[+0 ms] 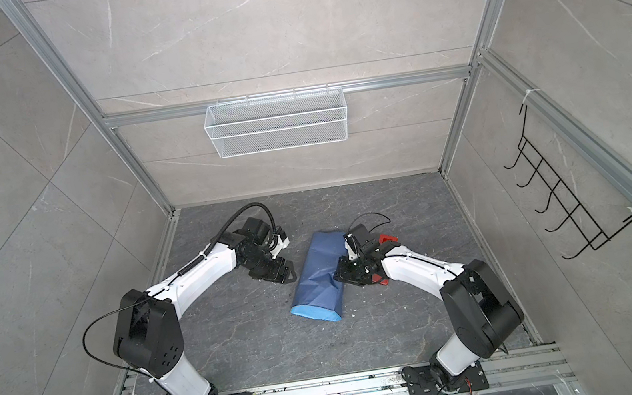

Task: Wrap a gift box in wrapping paper
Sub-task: Smooth out the wrapping paper on the gift box.

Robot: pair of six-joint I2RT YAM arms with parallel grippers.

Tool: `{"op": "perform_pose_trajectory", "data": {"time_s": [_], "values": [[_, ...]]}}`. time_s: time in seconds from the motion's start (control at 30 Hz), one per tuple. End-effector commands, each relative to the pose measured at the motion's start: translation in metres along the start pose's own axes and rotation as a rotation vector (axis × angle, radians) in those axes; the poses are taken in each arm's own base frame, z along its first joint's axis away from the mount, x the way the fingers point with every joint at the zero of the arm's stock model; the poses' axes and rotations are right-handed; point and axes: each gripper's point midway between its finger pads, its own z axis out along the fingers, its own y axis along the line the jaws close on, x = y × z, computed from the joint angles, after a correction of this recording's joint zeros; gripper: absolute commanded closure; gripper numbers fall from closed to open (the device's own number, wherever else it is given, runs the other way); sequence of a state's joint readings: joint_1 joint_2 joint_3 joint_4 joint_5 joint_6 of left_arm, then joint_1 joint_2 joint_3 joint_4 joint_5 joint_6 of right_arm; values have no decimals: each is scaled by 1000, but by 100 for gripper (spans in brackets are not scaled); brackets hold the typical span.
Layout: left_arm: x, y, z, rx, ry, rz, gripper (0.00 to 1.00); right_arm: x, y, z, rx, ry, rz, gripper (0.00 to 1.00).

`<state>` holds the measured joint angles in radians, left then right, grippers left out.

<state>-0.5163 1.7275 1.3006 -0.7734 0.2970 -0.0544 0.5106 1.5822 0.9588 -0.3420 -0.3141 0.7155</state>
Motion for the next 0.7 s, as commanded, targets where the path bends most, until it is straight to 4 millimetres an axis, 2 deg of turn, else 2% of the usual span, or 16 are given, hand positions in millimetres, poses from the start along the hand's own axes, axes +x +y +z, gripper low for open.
{"op": "perform_pose_trajectory", "data": {"time_s": [0.0,0.07,0.17,0.33,0.4,0.53,0.67], "values": [[-15,-16,-2,94,-97,31,19,-4,-18,20,68,10,8,65],[-13,-20,9,134,-72,-12,21,-8,-20,23,70,9,15,65],[-19,-18,13,132,-60,-21,24,-16,-16,25,53,7,6,65],[-30,-6,21,69,-33,-26,27,-42,-21,23,53,-19,-15,63],[-29,-1,21,35,-30,-11,28,-48,-13,19,8,13,-34,61],[-19,0,23,41,-28,-8,28,-44,-3,-6,14,27,-117,53],[-17,-9,1,48,-64,34,27,-31,13,-41,-8,3,-187,50]]}}
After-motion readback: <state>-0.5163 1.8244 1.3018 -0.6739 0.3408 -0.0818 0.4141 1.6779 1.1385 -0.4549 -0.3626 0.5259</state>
